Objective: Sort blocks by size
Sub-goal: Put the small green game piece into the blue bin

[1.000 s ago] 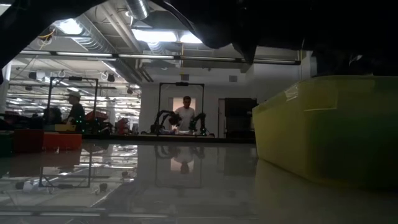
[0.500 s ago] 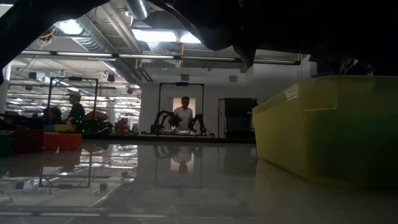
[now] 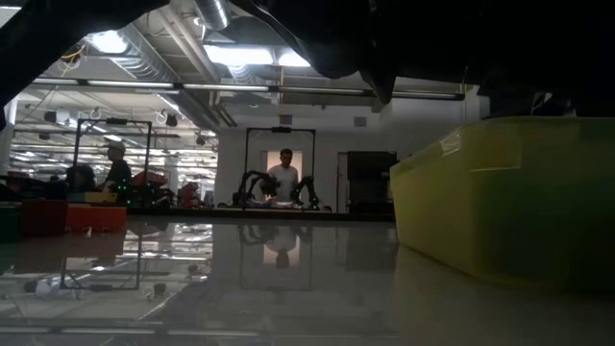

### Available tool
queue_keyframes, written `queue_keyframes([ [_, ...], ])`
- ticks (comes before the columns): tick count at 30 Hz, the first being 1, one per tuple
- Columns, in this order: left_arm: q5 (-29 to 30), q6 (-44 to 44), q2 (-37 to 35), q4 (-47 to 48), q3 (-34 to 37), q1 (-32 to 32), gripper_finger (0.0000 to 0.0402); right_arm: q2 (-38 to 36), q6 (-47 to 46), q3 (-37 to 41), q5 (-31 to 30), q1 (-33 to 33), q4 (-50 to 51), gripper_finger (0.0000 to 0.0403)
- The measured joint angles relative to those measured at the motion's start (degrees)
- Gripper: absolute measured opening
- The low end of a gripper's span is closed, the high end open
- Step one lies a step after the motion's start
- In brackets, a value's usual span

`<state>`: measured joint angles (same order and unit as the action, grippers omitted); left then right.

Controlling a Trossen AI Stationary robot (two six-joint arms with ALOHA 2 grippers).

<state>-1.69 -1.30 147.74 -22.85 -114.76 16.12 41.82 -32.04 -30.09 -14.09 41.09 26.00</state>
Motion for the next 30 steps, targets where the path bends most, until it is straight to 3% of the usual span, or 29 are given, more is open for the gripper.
queue_keyframes([
  [5,0.0,0.0,0.0,0.0,0.0,0.0,0.0168,6.9,-2.6,0.0,-10.1,7.3,-4.1,0.0344],
  [10,0.0,0.0,0.0,0.0,0.0,0.0,0.0168,13.4,-2.6,0.0,-12.3,10.1,-9.6,0.0344],
  [17,-0.2,0.2,0.0,0.7,0.1,0.0,0.0168,18.3,-6.3,0.0,-10.1,10.4,-11.2,0.0344],
  [30,0.2,0.0,0.0,-0.3,0.0,0.4,0.0168,18.4,-9.7,0.0,-1.3,10.3,-12.5,0.0344],
])
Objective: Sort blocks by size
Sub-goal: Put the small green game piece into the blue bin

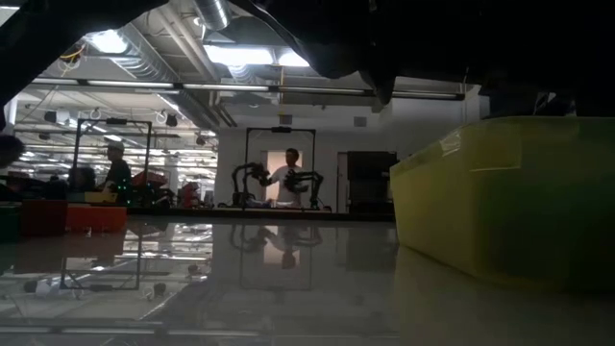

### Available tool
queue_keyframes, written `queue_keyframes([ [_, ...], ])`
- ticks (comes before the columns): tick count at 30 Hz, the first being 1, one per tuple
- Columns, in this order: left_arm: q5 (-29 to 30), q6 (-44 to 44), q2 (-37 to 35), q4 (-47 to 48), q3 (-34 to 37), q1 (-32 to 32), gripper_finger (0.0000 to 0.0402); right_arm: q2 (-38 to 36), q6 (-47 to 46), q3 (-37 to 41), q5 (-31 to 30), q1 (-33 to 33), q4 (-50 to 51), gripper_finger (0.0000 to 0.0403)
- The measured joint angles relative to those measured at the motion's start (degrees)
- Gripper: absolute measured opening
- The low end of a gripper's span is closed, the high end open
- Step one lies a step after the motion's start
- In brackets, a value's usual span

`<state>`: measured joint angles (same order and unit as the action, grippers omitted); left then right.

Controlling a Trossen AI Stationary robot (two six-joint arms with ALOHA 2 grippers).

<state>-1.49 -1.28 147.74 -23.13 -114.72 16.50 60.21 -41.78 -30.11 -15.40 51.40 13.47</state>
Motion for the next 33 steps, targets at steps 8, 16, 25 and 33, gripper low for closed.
queue_keyframes([
  [8,0.0,3.8,-0.1,0.0,0.0,0.4,0.0168,-3.1,0.3,0.1,0.0,0.0,1.9,0.0344],
  [16,-0.2,7.2,-0.1,0.0,0.0,0.4,0.0168,-4.8,0.3,0.1,-1.4,0.0,4.6,0.0344],
  [25,-0.4,7.3,-0.1,0.4,0.0,0.7,0.0168,-4.9,4.8,0.1,-8.1,0.0,3.0,0.0344],
  [33,-0.5,6.9,-0.1,-0.5,0.0,1.1,0.0168,-4.0,5.2,0.1,-7.2,0.0,3.2,0.0344],
])
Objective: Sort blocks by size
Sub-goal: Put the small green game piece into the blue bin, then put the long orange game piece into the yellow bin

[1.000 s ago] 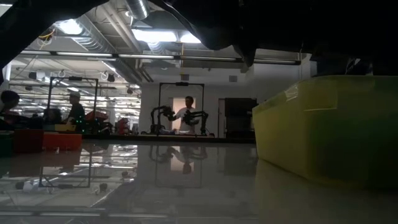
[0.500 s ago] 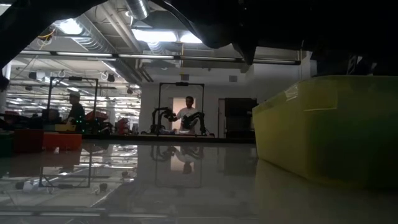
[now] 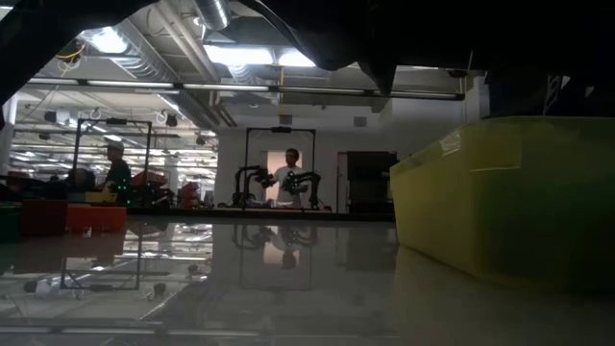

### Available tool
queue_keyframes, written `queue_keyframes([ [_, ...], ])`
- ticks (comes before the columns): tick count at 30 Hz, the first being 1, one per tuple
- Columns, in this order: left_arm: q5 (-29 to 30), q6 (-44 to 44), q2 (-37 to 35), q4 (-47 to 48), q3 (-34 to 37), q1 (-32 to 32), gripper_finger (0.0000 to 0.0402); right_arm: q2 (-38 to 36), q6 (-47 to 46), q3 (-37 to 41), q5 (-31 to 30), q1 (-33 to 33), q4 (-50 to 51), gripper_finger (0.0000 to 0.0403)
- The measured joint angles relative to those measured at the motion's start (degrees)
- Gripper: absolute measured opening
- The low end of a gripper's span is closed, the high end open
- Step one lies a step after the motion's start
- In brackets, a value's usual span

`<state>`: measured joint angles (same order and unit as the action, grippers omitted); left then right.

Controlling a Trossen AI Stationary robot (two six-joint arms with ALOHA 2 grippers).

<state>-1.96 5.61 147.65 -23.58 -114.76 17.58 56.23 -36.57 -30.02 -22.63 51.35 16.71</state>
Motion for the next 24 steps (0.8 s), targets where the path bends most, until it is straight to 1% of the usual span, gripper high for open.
queue_keyframes([
  [10,-0.1,0.0,-0.1,-0.5,0.0,0.0,0.0168,0.2,-0.6,0.0,7.5,0.0,0.0,0.0344],
  [13,0.1,0.0,-0.2,-1.4,0.0,-0.1,0.0168,0.2,-0.6,0.0,8.3,0.0,0.0,0.0344],
  [16,0.1,0.0,-0.2,-2.1,0.0,-0.2,0.0168,0.2,-0.6,0.0,8.1,0.0,-0.1,0.0344],
  [19,0.2,0.0,-0.8,-1.5,0.0,-0.3,0.0168,0.0,-0.3,0.0,5.9,0.1,-0.2,0.0344],
  [21,0.1,0.0,-2.4,2.0,0.0,-0.6,0.0168,-0.8,0.6,0.0,4.2,0.1,-0.3,0.0344],
  [24,0.1,0.9,-6.4,11.6,-0.1,-1.4,0.0168,-3.3,2.9,0.0,0.3,0.0,-0.8,0.0344],
])
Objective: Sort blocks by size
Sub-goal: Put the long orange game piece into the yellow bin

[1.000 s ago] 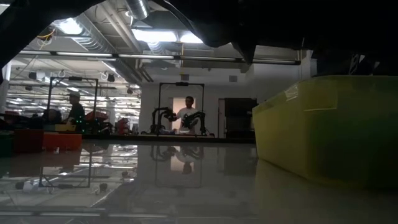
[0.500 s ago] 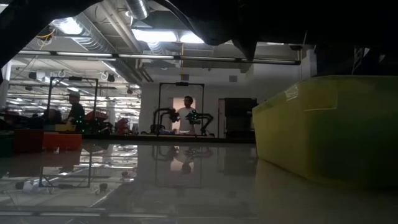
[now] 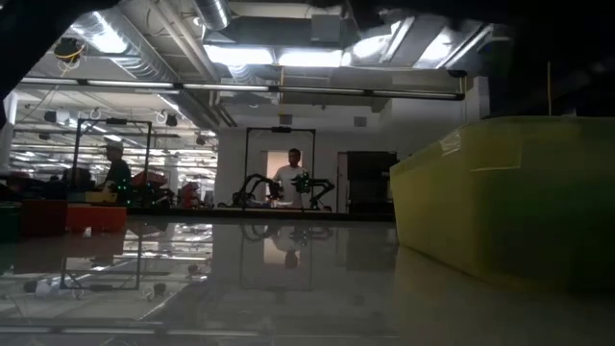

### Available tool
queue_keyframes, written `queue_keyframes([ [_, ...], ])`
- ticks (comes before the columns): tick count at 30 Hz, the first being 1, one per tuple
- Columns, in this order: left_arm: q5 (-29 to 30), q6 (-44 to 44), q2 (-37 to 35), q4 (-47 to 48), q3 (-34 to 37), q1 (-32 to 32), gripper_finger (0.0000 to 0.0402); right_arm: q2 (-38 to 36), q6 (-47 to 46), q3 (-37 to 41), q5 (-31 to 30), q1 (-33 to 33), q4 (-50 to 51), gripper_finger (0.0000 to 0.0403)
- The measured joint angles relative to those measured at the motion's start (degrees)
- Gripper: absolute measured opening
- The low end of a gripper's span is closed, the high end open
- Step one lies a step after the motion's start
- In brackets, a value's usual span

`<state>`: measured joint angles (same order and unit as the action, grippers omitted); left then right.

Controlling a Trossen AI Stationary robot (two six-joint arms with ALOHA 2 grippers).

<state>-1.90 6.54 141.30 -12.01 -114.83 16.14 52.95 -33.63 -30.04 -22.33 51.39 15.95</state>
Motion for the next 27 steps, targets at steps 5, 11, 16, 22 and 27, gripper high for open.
queue_keyframes([
  [5,0.2,2.3,-6.7,17.6,0.0,-2.1,0.0168,-7.3,4.6,-0.1,-7.7,-1.0,-3.3,0.0344],
  [11,5.8,-0.8,-12.7,27.8,0.0,-3.8,0.0168,-14.4,13.3,-0.1,-5.0,-10.2,-3.5,0.0344],
  [16,12.3,-0.5,-16.9,40.7,0.0,-5.3,0.0168,-15.1,18.7,0.0,7.2,-22.8,-3.6,0.0344],
  [22,19.3,3.3,-22.1,57.5,0.0,-6.3,0.0168,-14.9,25.6,0.5,24.3,-37.9,-7.8,0.0344],
  [27,22.7,10.1,-25.7,73.8,0.0,-6.0,0.0168,-18.0,27.5,6.1,35.6,-46.7,-11.9,0.0344],
])
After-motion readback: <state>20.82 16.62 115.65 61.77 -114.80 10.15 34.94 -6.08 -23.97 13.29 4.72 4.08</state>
